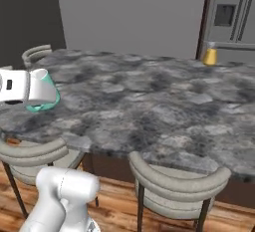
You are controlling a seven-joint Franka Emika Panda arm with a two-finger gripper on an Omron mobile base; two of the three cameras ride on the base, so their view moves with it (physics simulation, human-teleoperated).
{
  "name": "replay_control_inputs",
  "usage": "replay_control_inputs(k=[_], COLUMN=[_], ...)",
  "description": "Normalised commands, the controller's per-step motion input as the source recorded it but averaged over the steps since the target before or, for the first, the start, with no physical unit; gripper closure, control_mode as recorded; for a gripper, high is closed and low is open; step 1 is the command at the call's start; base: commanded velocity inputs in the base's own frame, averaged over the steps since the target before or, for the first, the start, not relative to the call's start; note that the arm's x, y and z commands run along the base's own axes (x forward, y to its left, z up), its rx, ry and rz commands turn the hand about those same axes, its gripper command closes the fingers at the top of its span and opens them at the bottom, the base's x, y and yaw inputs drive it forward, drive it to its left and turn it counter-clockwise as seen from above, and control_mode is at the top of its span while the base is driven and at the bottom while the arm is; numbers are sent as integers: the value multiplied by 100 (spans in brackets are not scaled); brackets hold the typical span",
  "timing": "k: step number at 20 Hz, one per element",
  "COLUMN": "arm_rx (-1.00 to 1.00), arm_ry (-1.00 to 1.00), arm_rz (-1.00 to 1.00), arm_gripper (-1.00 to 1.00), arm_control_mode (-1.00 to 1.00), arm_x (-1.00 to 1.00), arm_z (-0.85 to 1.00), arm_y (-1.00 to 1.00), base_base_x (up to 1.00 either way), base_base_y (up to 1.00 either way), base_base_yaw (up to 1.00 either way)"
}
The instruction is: There is a tray on the dining counter. Grab the cup, mug, and pitcher and place them on the tray. The pitcher may be placed next to the tray if it cannot fit the tray.
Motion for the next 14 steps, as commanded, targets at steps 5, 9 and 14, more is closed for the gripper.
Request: replay_control_inputs(k=[5, 9, 14], arm_rx=[0, 0, 0], arm_ry=[0, 0, 0], arm_rz=[0, 0, 0], arm_gripper=[100, 100, 100], arm_control_mode=[100, 100, 100], arm_x=[0, 0, 0], arm_z=[0, 0, 0], arm_y=[0, 0, 0], base_base_x=[-78, 39, 17], base_base_y=[23, 67, -48], base_base_yaw=[-40, -27, -23])
